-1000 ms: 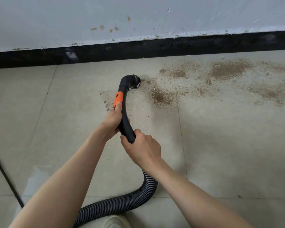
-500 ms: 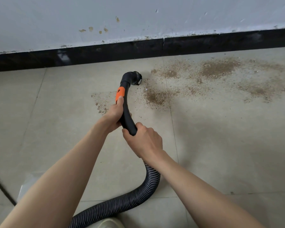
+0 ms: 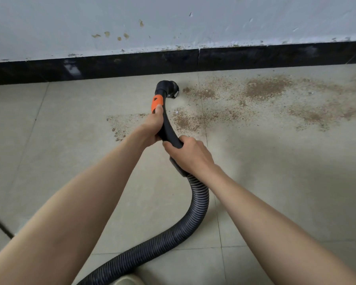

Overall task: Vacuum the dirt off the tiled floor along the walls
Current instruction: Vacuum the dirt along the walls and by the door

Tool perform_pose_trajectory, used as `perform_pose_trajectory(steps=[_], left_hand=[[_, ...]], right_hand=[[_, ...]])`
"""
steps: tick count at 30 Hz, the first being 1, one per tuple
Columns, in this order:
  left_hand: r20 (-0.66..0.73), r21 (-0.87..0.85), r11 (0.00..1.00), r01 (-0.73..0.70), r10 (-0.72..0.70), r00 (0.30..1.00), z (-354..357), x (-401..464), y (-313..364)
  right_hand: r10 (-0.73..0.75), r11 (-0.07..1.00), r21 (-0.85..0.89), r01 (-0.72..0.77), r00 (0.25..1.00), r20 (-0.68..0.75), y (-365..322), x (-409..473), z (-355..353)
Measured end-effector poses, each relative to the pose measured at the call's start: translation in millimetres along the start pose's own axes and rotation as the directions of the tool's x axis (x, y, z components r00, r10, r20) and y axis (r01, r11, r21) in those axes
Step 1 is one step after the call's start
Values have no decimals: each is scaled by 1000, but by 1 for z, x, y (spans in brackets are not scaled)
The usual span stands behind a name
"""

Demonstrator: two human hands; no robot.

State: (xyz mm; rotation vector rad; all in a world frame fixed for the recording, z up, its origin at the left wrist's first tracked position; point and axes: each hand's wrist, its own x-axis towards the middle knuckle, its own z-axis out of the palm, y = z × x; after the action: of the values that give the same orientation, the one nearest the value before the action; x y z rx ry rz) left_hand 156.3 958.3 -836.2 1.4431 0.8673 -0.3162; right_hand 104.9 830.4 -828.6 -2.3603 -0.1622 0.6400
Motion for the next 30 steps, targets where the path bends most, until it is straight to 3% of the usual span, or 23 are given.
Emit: perform_pose_trajectory(steps=[7,12,25,30], left_hand=[[96,-41,998,41,-37,995,18,6,4],[79,-44,999,22,-18,997,14,8,-2],[-202,-136,990,30,-58,978,-108,5,-15],[-256,-229,973,3,-63,965,-145,-19,-49]], right_hand=[[19,995,-94,-25,998,-67,10,8,-8],[14,997,-80,-17,999,-32,10,5,-8],[-144,989,12,145,964,222,-68,12,59],[-216,968,-64,241,939,268,-81,-8,93]])
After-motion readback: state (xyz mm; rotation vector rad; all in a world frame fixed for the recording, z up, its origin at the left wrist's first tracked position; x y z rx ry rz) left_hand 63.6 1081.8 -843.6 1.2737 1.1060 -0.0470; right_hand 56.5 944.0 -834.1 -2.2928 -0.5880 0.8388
